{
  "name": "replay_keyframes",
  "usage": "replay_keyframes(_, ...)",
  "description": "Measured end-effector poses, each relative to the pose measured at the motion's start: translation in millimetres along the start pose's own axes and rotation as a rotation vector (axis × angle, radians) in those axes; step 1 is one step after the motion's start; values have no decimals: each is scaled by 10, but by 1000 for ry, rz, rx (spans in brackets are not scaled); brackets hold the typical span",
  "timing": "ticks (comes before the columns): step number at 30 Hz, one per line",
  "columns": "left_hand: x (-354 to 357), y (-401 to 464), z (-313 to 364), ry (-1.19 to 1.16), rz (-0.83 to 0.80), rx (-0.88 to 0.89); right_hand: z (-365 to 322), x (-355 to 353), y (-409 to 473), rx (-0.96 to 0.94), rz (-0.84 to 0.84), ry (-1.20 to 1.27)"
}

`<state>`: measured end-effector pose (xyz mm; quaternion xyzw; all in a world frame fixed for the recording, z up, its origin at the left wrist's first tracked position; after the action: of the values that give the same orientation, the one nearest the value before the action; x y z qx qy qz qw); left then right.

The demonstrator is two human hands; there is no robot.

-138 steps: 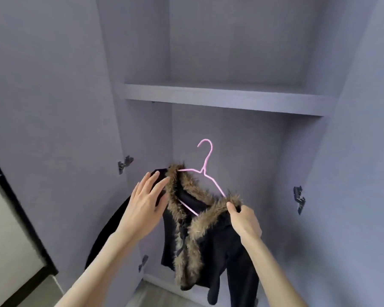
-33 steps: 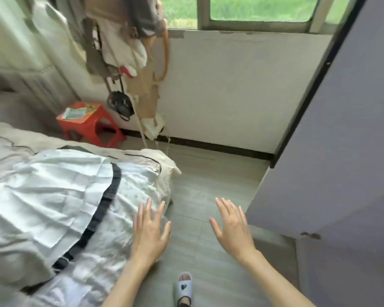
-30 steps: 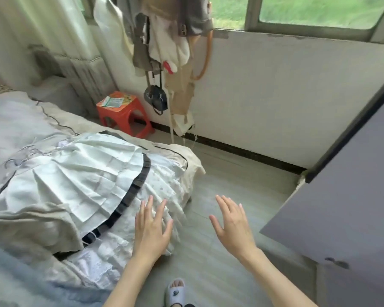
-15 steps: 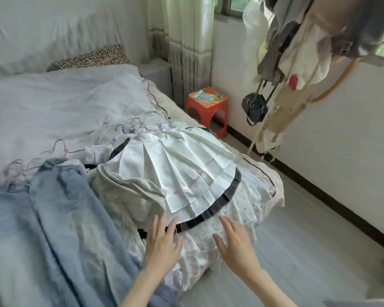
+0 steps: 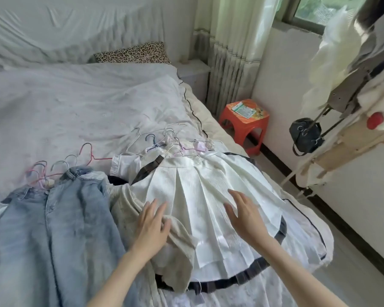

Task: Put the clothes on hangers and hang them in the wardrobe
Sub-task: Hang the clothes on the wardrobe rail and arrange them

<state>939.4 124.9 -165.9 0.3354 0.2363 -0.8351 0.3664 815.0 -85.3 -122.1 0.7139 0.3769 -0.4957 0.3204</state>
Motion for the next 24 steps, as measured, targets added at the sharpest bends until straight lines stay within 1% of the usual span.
replay_keyframes(6, -225, 1105, -177, 36, 78, -72, 186, 191, 1348, -51, -30, -23)
replay_keyframes(10, -270, 1844, -381, 93, -10, -74, 258, 536, 2131, -44, -133, -93)
replay_keyframes(13, -270, 2241, -553, 14, -68, -169, 310, 827, 2560, -29, -204, -153)
replay_keyframes(15, -224, 2325, -633, -21, -75, -224, 394, 1057, 2743, 17, -277, -197)
replay_keyframes(19, -114, 2272, -734, -7, -30, -235, 576, 1340, 2863, 218, -506, -230)
replay_keyframes(20, -117, 2264, -752, -24, -19, -243, 612, 1392, 2869, 227, -550, -239)
replay_keyframes(21, -129, 2262, -760, -42, -16, -249, 648, 1441, 2892, 203, -557, -246)
replay_keyframes(24, -116, 2264, -785, -74, -52, -251, 651, 1398, 2923, 118, -527, -244)
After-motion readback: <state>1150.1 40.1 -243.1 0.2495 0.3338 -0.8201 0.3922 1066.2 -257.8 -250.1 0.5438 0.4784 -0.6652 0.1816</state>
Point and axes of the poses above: each hand's wrist, its own y-axis towards the middle knuckle, its own x-axis out of the palm, z = x × y, the point moved 6 cm from there along y, towards the middle knuckle, and after that the axes turned 10 degrees about -y, right-handed, at the moved point
